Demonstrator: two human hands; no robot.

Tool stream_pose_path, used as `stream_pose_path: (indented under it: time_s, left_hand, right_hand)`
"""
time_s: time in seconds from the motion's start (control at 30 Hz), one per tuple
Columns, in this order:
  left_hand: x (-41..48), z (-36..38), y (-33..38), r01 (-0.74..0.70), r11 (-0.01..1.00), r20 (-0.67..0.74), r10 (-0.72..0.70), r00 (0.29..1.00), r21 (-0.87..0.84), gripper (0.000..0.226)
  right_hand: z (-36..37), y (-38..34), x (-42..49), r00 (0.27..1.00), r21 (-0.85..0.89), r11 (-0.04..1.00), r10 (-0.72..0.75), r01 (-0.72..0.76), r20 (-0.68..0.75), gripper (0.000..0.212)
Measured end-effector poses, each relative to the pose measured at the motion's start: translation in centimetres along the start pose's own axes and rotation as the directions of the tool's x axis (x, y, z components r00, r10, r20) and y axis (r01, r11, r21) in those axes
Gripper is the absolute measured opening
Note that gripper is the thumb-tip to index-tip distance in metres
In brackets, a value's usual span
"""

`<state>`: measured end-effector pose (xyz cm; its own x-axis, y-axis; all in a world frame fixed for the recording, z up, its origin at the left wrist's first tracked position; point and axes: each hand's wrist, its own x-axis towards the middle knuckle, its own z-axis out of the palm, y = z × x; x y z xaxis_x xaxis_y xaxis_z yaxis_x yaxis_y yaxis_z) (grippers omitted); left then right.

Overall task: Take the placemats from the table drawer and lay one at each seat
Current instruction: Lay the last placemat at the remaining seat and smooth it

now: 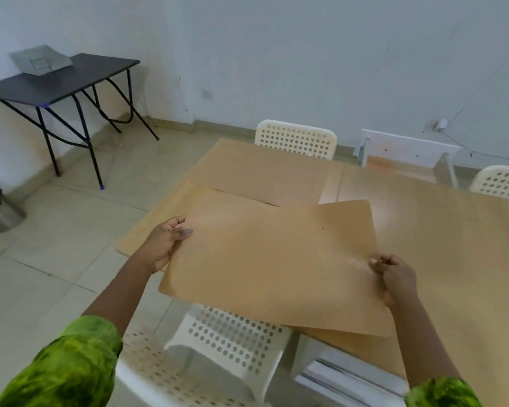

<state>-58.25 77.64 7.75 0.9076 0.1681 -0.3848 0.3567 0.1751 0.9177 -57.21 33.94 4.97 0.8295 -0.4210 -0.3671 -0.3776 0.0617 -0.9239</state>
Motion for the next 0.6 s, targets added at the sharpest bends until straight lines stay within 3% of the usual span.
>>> stream_pose_path:
  time_s: [0.17,0.27,0.4,0.5,0.6]
  left_hand:
    - [-0.1,-5.1,1.4,0.018,0.991,0.042,-0.024,0.999,0.129,0.048]
    - [0.6,-6.1,1.6,0.022,0.949,0.010,-0.027,1.000,0.314,0.051]
    - [1.7,-6.4,0.8,0.025,0.754,-0.148,0.096,0.984,0.657,0.064]
    - [2.2,-6.8,0.4,0.086,0.563,-0.198,0.141,0.970,0.822,0.062]
    - [2.9,-8.1,-0.4,0.126,0.466,-0.203,0.119,0.972,0.876,0.062]
  right_hand:
    - [4.8,2.7,-4.2,0.989,0.106,0.986,0.133,-0.125,-0.066,0.026]
    - [7.3,3.6,-5.4,0.975,0.113,0.975,0.204,-0.194,-0.089,0.029]
    - [9.8,4.3,-6.2,0.970,0.061,0.974,0.222,-0.217,-0.096,0.012]
    - [11.5,4.5,-6.4,0.978,0.012,0.980,0.197,-0.196,-0.067,0.030]
    - [12.8,4.2,-6.8,0.989,-0.080,0.988,0.129,-0.135,-0.075,0.037]
